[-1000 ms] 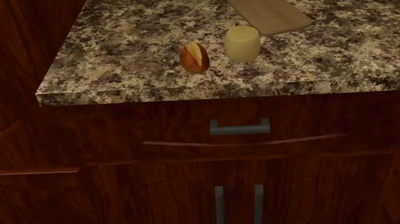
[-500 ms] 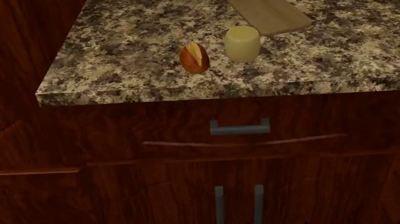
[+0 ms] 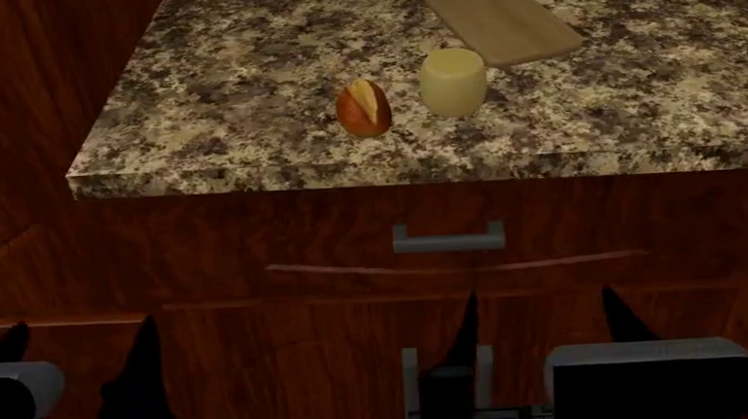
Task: Place the bread and cheese on the cutting board.
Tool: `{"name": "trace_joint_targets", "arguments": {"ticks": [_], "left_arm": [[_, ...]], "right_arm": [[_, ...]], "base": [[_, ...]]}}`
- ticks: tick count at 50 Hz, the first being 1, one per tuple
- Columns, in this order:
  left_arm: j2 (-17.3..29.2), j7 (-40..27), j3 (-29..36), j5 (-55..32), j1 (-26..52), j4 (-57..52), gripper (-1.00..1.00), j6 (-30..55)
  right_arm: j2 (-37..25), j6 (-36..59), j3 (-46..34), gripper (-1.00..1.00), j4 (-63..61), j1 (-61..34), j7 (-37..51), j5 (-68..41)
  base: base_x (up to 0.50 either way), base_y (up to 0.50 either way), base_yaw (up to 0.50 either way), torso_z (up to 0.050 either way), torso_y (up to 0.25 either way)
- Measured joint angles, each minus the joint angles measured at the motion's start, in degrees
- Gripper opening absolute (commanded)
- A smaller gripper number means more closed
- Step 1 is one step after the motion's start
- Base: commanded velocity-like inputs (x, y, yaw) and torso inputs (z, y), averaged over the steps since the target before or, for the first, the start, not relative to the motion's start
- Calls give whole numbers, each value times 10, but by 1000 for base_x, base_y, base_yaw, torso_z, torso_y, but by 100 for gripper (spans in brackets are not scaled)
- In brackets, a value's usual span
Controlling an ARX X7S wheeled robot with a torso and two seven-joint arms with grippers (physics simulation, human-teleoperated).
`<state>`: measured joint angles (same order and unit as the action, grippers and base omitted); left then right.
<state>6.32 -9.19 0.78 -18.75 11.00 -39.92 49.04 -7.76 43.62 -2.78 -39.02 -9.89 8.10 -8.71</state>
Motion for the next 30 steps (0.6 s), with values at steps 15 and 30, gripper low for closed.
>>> {"name": "trace_joint_targets", "arguments": {"ticks": [15, 30], "left_arm": [[5, -3, -37, -55, 26, -52, 100, 80], [19, -3, -48, -76, 35, -53, 100, 93]], "right_arm": [[-14, 115, 4, 100, -79, -39, 7, -23], [-20, 124, 0, 100, -77, -41, 11, -31]], "base": [[0, 0, 0, 27, 0], [0, 0, 0, 50, 0]]}}
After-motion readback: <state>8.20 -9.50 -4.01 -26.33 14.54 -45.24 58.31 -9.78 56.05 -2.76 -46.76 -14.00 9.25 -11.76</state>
